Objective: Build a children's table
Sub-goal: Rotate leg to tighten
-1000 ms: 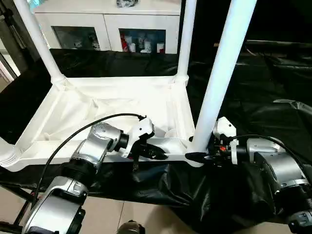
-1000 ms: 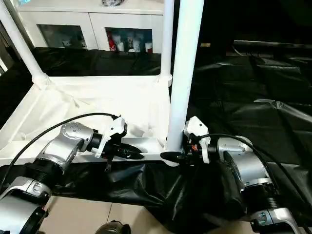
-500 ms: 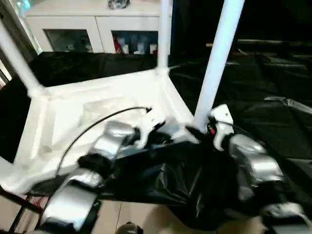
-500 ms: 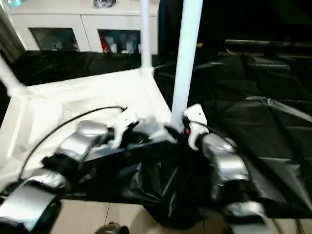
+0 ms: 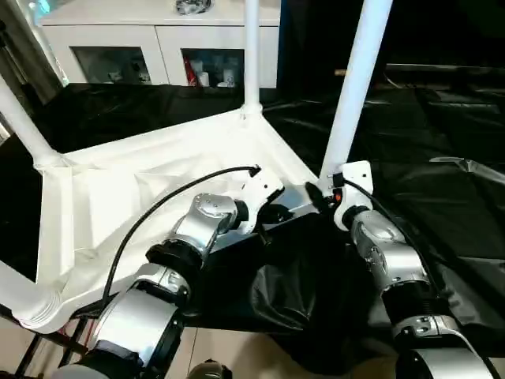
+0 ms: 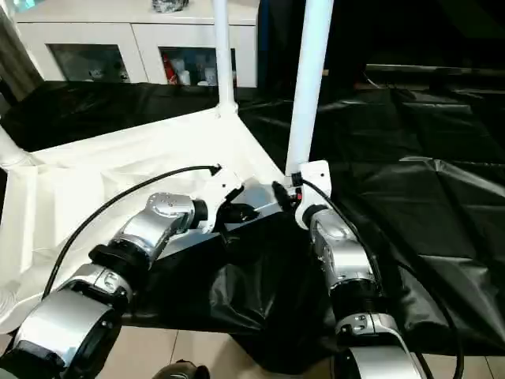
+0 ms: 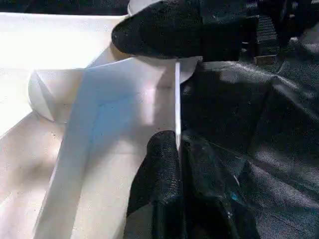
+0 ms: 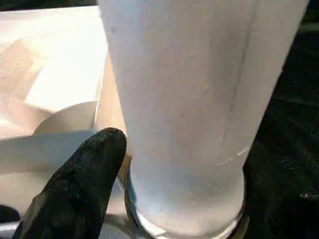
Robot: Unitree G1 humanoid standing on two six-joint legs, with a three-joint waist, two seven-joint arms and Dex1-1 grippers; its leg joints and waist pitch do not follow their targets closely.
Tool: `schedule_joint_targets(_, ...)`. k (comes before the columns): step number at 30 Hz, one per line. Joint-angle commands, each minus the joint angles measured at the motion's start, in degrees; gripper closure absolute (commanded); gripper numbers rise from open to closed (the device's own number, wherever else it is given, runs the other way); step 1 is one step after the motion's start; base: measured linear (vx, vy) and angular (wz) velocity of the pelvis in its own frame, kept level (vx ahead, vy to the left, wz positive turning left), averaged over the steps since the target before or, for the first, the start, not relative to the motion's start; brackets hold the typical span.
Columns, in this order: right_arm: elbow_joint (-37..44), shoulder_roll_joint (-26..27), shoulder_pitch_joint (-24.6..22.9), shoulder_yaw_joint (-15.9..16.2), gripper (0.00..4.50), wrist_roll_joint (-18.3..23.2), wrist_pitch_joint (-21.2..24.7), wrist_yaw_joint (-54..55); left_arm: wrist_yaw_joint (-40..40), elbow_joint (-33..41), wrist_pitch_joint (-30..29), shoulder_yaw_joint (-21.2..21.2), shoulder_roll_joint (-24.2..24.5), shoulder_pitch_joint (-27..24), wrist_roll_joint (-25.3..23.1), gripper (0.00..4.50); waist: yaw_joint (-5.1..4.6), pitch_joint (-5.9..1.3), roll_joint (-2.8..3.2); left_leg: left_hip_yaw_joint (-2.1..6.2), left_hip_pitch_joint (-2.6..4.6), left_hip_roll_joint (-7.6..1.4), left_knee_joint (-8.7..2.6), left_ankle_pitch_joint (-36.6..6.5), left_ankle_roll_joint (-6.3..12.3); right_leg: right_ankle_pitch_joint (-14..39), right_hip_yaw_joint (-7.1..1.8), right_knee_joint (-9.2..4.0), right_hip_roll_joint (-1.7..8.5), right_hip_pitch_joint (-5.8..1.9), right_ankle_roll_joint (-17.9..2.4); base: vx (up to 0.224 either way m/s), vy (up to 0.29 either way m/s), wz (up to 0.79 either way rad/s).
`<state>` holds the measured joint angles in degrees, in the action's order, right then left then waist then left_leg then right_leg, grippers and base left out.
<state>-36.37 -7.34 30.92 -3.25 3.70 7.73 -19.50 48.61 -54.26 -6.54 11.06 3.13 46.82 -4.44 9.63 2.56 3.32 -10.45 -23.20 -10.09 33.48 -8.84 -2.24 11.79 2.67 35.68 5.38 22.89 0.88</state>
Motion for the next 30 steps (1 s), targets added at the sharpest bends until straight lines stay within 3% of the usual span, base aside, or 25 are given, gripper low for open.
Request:
schedule_joint_targets(1,1.6,-1.0,-1.4,5.6,0.92,0.7,0.0,-10.0,5.4,3.6,4.2,0.4,-0.8,0.6,2.5,4.5,0.03,-3.84,-0.97,1.27,1.35,-2.66,-3.91,-13.7,2.46,3.7,-1.74,-4.41,3.61,-2.7,-12.7,0.0,0.0,0.0)
schedule_joint_targets(7,8.6,-7.7,-4.6,10.2,0.92,2.6,-0.6,-27.1,17.2,10.0,4.3,2.1,3.6,-3.6,5.0,4.5,0.44,-3.79,-1.0,1.15,1.15,-3.02,-3.65,-12.6,4.49,3.4,-1.72,-4.16,3.6,-2.63,-13.4,0.0,0.0,0.0)
schedule_joint_targets(13,12.4,-14.9,-7.0,13.8,0.92,4.0,0.4,-41.4,27.3,15.6,3.5,4.2,8.3,-7.1,6.4,4.5,1.2,-3.63,-1.1,1.21,1.45,-3.54,-3.89,-14.8,3.92,8.0,-1.89,-4.28,3.72,-2.22,-13.9,0.0,0.0,0.0)
schedule_joint_targets(19,13.1,-16.5,-6.9,14.1,0.92,4.7,1.8,-45.7,31.2,19.1,1.4,4.8,10.3,-9.1,7.0,4.5,1.43,-3.71,-1.36,1.14,1.42,-3.49,-3.79,-13.5,3.85,8.2,-1.97,-4.15,3.75,-2.07,-14.1,0.0,0.0,0.0)
schedule_joint_targets(30,13.6,-16.1,-7.2,13.7,1.73,5.7,3.3,-46.1,30.2,21.5,0.0,5.0,10.3,-10.7,7.1,4.5,1.43,-3.66,-1.62,1.02,1.44,-3.31,-3.66,-12.6,3.88,7.9,-1.94,-4.13,3.64,-1.96,-14.1,0.0,0.0,0.0)
